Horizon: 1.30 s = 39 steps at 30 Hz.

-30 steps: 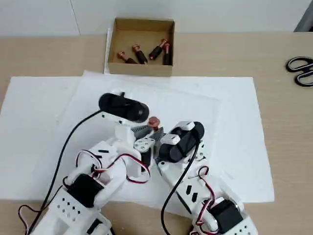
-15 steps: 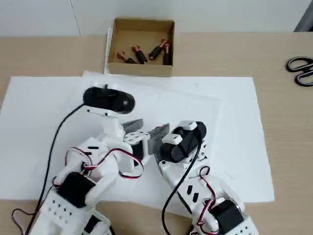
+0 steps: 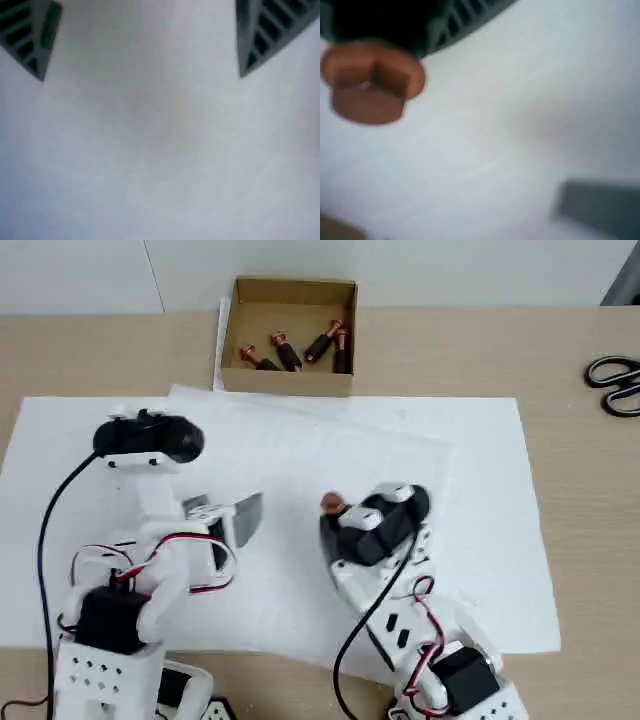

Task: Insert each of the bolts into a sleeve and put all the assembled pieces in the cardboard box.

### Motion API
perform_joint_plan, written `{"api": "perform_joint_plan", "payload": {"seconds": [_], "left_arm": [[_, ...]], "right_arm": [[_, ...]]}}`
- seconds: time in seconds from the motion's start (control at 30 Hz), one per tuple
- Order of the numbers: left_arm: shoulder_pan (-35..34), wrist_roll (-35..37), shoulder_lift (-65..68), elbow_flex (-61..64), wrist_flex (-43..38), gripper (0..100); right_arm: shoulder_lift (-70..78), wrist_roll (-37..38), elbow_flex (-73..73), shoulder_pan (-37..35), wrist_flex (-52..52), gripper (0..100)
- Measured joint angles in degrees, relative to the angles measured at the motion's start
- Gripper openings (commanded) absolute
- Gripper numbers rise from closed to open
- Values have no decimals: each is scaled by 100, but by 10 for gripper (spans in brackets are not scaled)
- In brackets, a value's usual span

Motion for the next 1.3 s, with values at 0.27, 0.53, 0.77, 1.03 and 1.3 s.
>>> {"api": "perform_joint_plan", "payload": {"seconds": [0.27, 0.53, 0.77, 1.03, 1.3], "left_arm": [[-1029, -1538, 0, 0, 633, 235], [-1609, -1635, 0, 0, 633, 235], [-1793, -1626, 0, 0, 633, 235], [-1793, -1662, 0, 0, 633, 234], [-1793, -1662, 0, 0, 633, 234]], "right_arm": [[730, 0, -422, 1029, 220, 3], [3288, 0, -2629, 1266, 352, 3], [5978, 0, -4589, 1266, -545, 3], [8932, 18, -5714, 1565, -3121, 4], [11033, 18, -5996, 1653, -6198, 4]]}}
